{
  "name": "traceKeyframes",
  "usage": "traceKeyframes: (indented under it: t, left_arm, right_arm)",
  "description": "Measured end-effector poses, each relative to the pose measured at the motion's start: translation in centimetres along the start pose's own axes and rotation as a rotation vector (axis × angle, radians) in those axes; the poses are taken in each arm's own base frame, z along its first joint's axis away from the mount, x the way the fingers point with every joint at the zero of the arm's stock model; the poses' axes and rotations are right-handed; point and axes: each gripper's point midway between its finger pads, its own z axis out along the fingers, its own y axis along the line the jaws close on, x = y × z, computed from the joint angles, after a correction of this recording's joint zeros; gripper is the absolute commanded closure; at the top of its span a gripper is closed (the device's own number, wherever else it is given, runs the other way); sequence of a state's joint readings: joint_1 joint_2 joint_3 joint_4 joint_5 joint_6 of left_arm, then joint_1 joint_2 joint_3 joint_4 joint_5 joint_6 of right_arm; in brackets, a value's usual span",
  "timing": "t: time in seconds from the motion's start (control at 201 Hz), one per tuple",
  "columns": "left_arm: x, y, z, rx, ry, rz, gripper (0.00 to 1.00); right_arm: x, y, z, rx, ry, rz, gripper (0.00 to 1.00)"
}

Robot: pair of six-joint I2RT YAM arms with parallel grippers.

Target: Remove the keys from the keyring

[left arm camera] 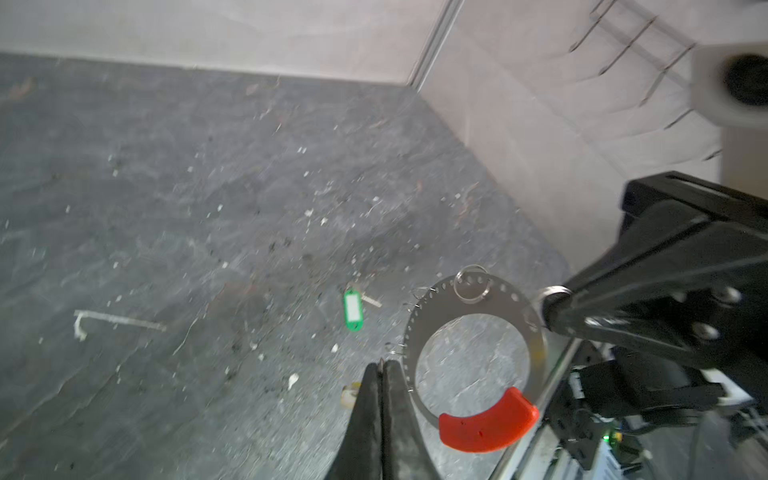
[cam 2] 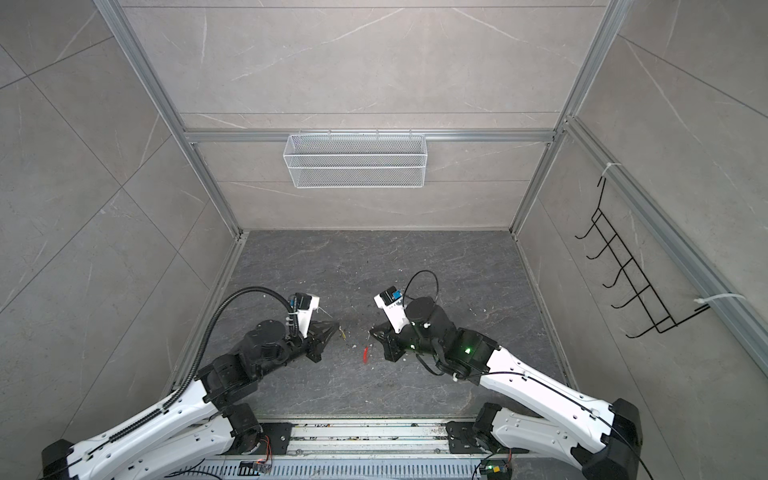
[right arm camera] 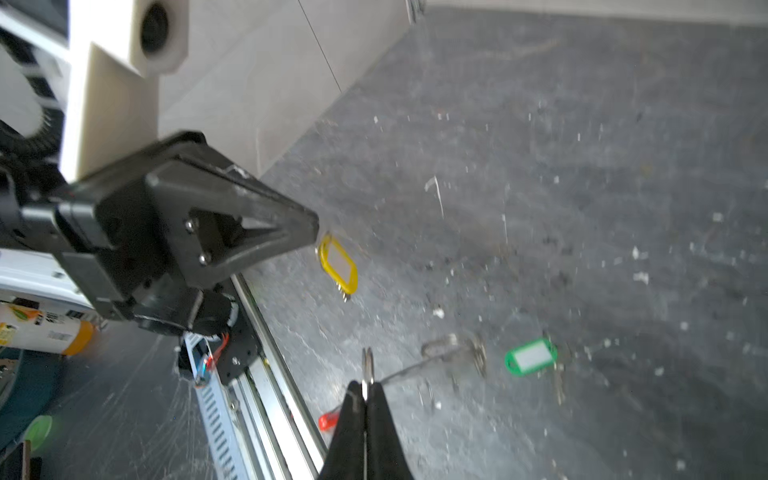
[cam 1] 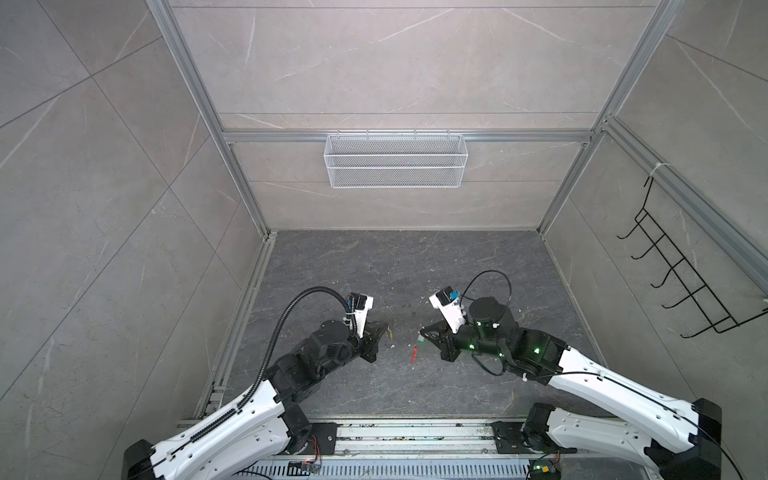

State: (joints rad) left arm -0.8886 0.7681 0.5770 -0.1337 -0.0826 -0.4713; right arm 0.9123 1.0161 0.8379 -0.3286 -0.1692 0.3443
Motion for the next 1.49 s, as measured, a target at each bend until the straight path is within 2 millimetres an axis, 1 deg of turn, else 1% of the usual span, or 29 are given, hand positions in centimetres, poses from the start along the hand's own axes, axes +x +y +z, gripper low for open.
traceKeyframes:
  t: [0.085,0.184,0.259,0.354,0.423,0.483,0.548,0.618,0.717,0.837,0.872,0.882,0.932,0.976,0.981,0.991,1.006,1.031,1.051,1.056,1.086,1.106,1.121,1.201,1.24,1.28,1.35,1.415,1.494]
  left_arm:
    - [2.9,2.1,1.2,-0.079,0.076,-0.038,1.0]
    - [5.0,4.3,2.3,-0.162,0.138,-0.088,1.0]
    - [5.9,6.1,2.8,-0.216,0.163,-0.137,1.0]
    - [7.4,9.2,3.0,-0.293,0.186,-0.222,1.0]
    - [8.4,11.0,3.0,-0.346,0.207,-0.268,1.0]
    - [8.8,11.9,3.1,-0.377,0.218,-0.295,1.0]
    - [9.2,12.7,3.1,-0.404,0.231,-0.325,1.0]
    - [9.5,13.6,3.2,-0.427,0.242,-0.359,1.0]
    - [9.7,14.5,3.0,-0.459,0.243,-0.395,1.0]
    - [9.6,14.9,2.9,-0.471,0.233,-0.418,1.0]
    - [9.5,14.9,2.8,-0.471,0.23,-0.422,0.89]
    - [9.4,14.9,2.8,-0.47,0.227,-0.423,0.85]
    - [9.3,14.8,2.7,-0.468,0.221,-0.426,0.66]
    - [9.1,14.7,2.6,-0.462,0.213,-0.431,0.58]
    - [9.0,14.6,2.6,-0.461,0.212,-0.431,0.57]
    - [9.0,14.6,2.5,-0.46,0.209,-0.432,0.56]
    - [8.9,14.6,2.5,-0.458,0.206,-0.436,0.53]
    - [8.7,14.5,2.4,-0.454,0.2,-0.436,0.5]
    - [8.6,14.4,2.2,-0.452,0.194,-0.435,0.47]
    - [8.6,14.4,2.2,-0.452,0.193,-0.436,0.44]
    - [8.3,14.3,2.0,-0.448,0.186,-0.432,0.17]
    - [8.2,14.2,1.9,-0.446,0.181,-0.439,0.05]
    - [8.0,14.1,1.8,-0.445,0.18,-0.432,0.01]
    - [6.7,13.5,1.0,-0.435,0.155,-0.429,0.0]
    - [5.3,12.9,0.5,-0.422,0.13,-0.422,0.0]
    - [3.3,12.1,-0.1,-0.397,0.087,-0.407,0.0]
    - [-1.1,10.1,-1.7,-0.336,-0.016,-0.368,0.0]
    - [-5.1,8.2,-3.6,-0.275,-0.125,-0.324,0.0]
    - [-8.7,6.3,-6.2,-0.217,-0.245,-0.268,0.0]
  right_arm:
    - [3.4,-0.8,1.2,0.004,0.098,0.039,1.0]
    - [5.8,-0.7,3.0,-0.028,0.195,0.065,1.0]
    - [7.0,-0.1,4.5,-0.059,0.247,0.069,1.0]
    - [8.8,0.5,6.0,-0.087,0.318,0.067,1.0]
    - [10.0,0.2,7.1,-0.078,0.363,0.072,1.0]
    - [10.6,-0.5,8.3,-0.045,0.392,0.077,1.0]
    - [10.8,-1.4,9.5,-0.003,0.408,0.078,1.0]
    - [10.3,-2.2,11.1,0.034,0.411,0.078,1.0]
    - [8.7,-3.6,13.4,0.09,0.387,0.072,1.0]
    - [6.4,-5.8,15.8,0.158,0.339,0.077,1.0]
    - [5.8,-6.4,16.3,0.177,0.326,0.08,1.0]
    - [5.7,-6.6,16.4,0.182,0.325,0.08,0.97]
    - [5.1,-7.4,17.0,0.204,0.314,0.08,0.65]
    - [4.7,-8.1,17.3,0.224,0.303,0.081,0.49]
    - [4.7,-8.1,17.3,0.226,0.302,0.08,0.46]
    - [4.6,-8.3,17.4,0.23,0.298,0.078,0.31]
    - [4.6,-8.4,17.4,0.234,0.296,0.078,0.17]
    - [4.5,-8.6,17.4,0.242,0.293,0.075,0.02]
    - [4.4,-8.7,17.3,0.248,0.289,0.074,0.01]
    - [4.4,-8.7,17.3,0.249,0.288,0.073,0.01]
    - [4.1,-8.8,17.2,0.254,0.278,0.069,0.0]
    - [3.9,-8.7,17.0,0.256,0.269,0.066,0.0]
    - [3.6,-8.7,16.8,0.257,0.261,0.064,0.0]
    - [2.2,-8.2,15.1,0.261,0.206,0.047,0.0]
    - [0.8,-7.7,13.6,0.259,0.159,0.038,0.0]
    - [-0.9,-7.1,11.7,0.258,0.097,0.024,0.0]
    - [-4.4,-5.7,7.4,0.254,-0.043,0.0,0.0]
    - [-7.5,-4.5,2.6,0.256,-0.193,-0.018,0.0]
    - [-9.9,-3.8,-2.3,0.275,-0.337,-0.031,0.0]
